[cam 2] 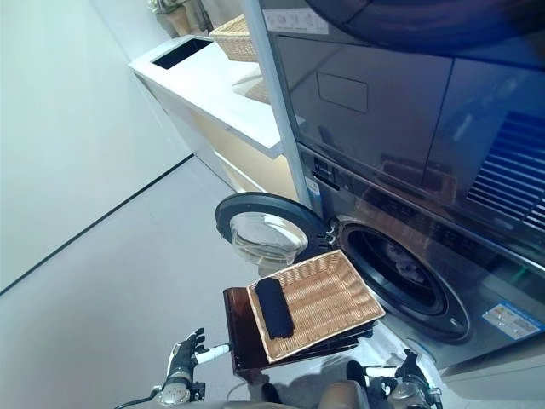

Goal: Pick up the clothes and place them into the washing machine

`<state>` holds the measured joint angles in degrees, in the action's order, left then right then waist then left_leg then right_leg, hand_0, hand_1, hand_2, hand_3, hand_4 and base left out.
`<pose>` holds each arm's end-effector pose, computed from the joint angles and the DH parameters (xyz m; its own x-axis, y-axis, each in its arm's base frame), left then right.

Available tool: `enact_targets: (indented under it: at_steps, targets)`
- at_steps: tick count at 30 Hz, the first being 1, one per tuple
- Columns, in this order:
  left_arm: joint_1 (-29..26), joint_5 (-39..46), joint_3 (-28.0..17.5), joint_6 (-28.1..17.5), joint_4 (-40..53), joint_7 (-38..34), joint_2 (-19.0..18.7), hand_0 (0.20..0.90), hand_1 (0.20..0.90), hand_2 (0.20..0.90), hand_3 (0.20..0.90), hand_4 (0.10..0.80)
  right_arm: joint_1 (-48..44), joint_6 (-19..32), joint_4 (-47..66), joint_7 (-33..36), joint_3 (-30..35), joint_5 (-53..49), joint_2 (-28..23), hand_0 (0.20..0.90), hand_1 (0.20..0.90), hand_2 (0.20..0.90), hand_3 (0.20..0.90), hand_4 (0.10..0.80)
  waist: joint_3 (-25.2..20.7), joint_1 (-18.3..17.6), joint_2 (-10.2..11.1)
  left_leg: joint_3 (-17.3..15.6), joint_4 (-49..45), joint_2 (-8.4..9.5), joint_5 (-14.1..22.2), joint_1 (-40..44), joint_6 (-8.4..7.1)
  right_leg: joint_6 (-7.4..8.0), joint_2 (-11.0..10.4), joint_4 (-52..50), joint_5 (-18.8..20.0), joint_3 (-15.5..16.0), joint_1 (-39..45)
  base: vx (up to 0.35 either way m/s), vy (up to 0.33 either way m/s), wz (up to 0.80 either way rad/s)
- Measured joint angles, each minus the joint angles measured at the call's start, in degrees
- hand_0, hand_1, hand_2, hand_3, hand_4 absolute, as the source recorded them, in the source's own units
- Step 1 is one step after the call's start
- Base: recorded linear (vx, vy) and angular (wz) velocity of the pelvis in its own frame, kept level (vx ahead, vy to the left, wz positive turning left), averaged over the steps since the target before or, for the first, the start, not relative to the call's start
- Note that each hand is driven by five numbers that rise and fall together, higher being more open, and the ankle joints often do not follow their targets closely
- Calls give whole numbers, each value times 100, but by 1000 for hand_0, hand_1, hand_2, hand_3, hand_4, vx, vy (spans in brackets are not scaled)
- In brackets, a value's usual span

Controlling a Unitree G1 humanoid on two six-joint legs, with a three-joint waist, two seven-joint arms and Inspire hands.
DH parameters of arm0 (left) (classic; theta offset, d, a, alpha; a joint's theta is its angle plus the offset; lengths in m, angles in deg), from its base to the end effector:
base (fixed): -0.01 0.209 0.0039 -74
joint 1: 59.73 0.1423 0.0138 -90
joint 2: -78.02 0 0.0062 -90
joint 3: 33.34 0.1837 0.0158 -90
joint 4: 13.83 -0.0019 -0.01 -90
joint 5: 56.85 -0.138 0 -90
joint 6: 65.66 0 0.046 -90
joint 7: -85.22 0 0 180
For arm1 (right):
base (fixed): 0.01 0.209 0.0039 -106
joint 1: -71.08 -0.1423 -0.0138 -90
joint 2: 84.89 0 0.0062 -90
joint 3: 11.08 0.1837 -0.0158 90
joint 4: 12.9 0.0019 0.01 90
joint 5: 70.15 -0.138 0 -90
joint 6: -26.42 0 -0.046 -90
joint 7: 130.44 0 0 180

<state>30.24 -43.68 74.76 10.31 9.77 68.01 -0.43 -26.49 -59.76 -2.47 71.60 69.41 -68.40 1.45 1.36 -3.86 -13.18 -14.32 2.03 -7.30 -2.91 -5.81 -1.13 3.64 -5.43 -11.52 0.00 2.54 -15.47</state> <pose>0.0908 0.1504 -0.1160 0.5967 0.2240 -0.7706 -0.0756 0.9717 0.2240 0.0955 -0.2622 -0.1007 0.4104 -0.5979 -0.6885 -0.0326 0.7449 -0.6664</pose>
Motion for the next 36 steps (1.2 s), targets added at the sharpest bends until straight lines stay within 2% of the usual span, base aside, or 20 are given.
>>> enact_targets:
  at_steps: [4,7,8,11,15,20,25,29,31,33,35,36]
  targets:
    - [112,-5,-5,35,-2,47,-1,900,900,900,900,800,8,0,1,-82,-3,1,50,900,900,900,900,800,-20,22,107,37,-43,0,-56,58,-17,29,-21,-258,-206,24,2,10,2,6]
    - [116,-51,-6,40,-3,89,-9,900,900,900,900,800,97,-6,-1,-95,-3,-1,90,900,900,900,900,800,-48,2,154,177,-101,31,-80,67,-60,62,-90,-447,-369,165,10,31,11,27]
    - [113,-94,-11,42,-4,93,-24,900,900,900,900,800,117,-13,-3,-99,-1,-2,126,900,900,900,900,800,-63,37,199,230,-102,30,-127,63,-118,59,-107,-484,-418,227,19,44,29,30]
    - [107,-124,-12,52,-6,106,-61,900,900,900,900,800,119,-7,9,-103,-1,-3,218,900,900,900,900,800,-76,76,292,311,-107,15,-153,98,-144,25,-114,-531,-488,344,103,39,27,19]
    - [108,-160,-12,108,-12,121,-92,900,900,900,900,800,106,8,23,-114,-6,-3,320,900,900,900,900,800,-132,173,442,334,-102,15,-93,134,-83,-8,-136,-674,-625,376,110,41,20,9]
    - [157,-172,-28,116,-60,149,-108,900,900,900,900,800,136,-8,-2,-213,-8,-5,393,900,900,900,900,800,-206,201,566,383,-71,7,-32,106,-116,-14,-151,-711,-659,422,116,53,34,5]
    - [225,-201,-175,118,-66,225,-112,900,900,900,900,800,157,-8,3,-214,-16,-5,496,900,900,900,900,800,-310,229,712,387,-95,21,-70,123,-80,27,-169,-714,-659,437,112,8,12,1]
    - [193,-184,-152,113,32,216,-189,900,900,900,900,800,126,-5,202,-204,-297,-21,521,900,900,900,900,800,-294,335,792,449,-182,37,-84,-164,-100,36,-194,-768,-661,472,-109,-114,27,9]
    - [95,-145,-102,101,116,213,-264,900,900,900,900,800,-12,9,342,-187,-412,-70,509,900,900,900,900,800,-218,329,787,536,-234,52,-134,-405,-104,28,-217,-836,-645,511,-343,-101,17,19]
    - [-61,-106,-53,98,290,166,-347,900,900,900,900,800,-213,8,449,-146,-504,-179,506,900,900,900,900,800,24,351,786,640,-322,52,-214,-638,-154,3,-244,-894,-630,602,-518,-194,37,23]
    - [-85,-13,80,67,710,81,-470,900,900,900,900,800,-417,14,592,8,-633,-305,493,900,900,900,900,800,271,370,872,714,-478,95,-163,-976,-147,-45,-288,-1021,-660,625,-811,-116,31,13]
    - [-187,11,84,14,991,73,-532,900,900,900,900,800,-668,20,695,111,-627,-359,482,900,900,900,900,800,518,439,845,718,-524,104,-183,-1164,-131,-61,-294,-1040,-598,632,-982,-77,51,1]
